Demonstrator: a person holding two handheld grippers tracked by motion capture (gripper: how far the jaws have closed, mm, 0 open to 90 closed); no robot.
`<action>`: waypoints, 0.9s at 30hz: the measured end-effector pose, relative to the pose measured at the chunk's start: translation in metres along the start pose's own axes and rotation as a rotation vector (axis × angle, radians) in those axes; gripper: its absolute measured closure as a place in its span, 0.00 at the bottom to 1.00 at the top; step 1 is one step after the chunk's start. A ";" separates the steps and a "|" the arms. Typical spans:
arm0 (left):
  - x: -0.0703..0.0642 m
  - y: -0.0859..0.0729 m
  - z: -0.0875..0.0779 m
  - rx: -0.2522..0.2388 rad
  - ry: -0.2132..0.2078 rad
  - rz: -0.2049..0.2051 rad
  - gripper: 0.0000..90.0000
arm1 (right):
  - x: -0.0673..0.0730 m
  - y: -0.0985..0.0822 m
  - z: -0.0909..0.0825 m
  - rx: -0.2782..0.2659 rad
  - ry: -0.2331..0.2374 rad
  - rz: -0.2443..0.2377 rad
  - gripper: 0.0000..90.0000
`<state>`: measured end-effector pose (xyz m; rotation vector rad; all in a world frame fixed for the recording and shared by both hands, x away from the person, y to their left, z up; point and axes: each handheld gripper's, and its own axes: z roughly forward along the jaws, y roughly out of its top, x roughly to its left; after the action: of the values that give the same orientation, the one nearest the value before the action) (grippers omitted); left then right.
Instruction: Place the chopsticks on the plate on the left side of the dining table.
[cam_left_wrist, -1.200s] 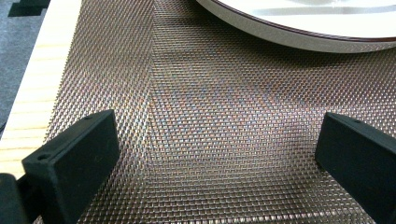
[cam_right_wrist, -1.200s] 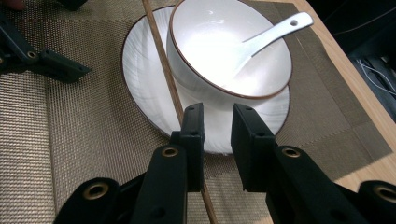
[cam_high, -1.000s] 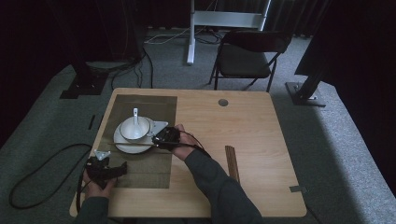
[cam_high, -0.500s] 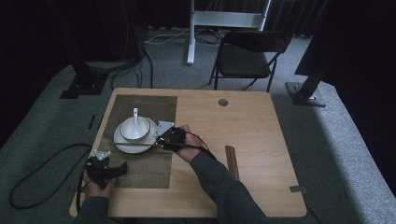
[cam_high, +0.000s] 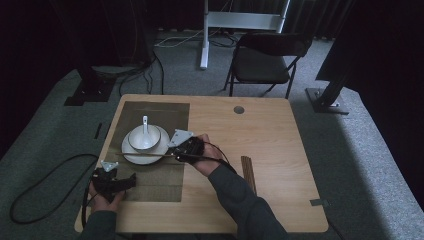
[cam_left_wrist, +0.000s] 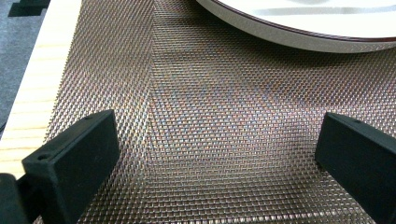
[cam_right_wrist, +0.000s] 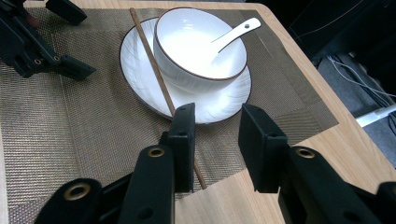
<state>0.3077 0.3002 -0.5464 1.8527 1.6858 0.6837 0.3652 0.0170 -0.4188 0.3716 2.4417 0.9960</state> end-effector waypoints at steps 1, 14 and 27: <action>0.000 0.000 0.000 0.000 0.000 0.000 0.00 | 0.000 0.000 -0.001 0.000 -0.002 0.003 0.73; 0.000 0.000 0.000 0.000 0.000 0.000 0.00 | 0.000 -0.010 -0.015 -0.006 -0.006 0.019 0.70; 0.000 0.000 0.000 0.000 0.000 0.002 0.00 | -0.002 -0.024 -0.027 -0.014 -0.010 0.061 0.69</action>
<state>0.3077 0.3003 -0.5463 1.8544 1.6846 0.6844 0.3512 -0.0165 -0.4183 0.4481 2.4260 1.0333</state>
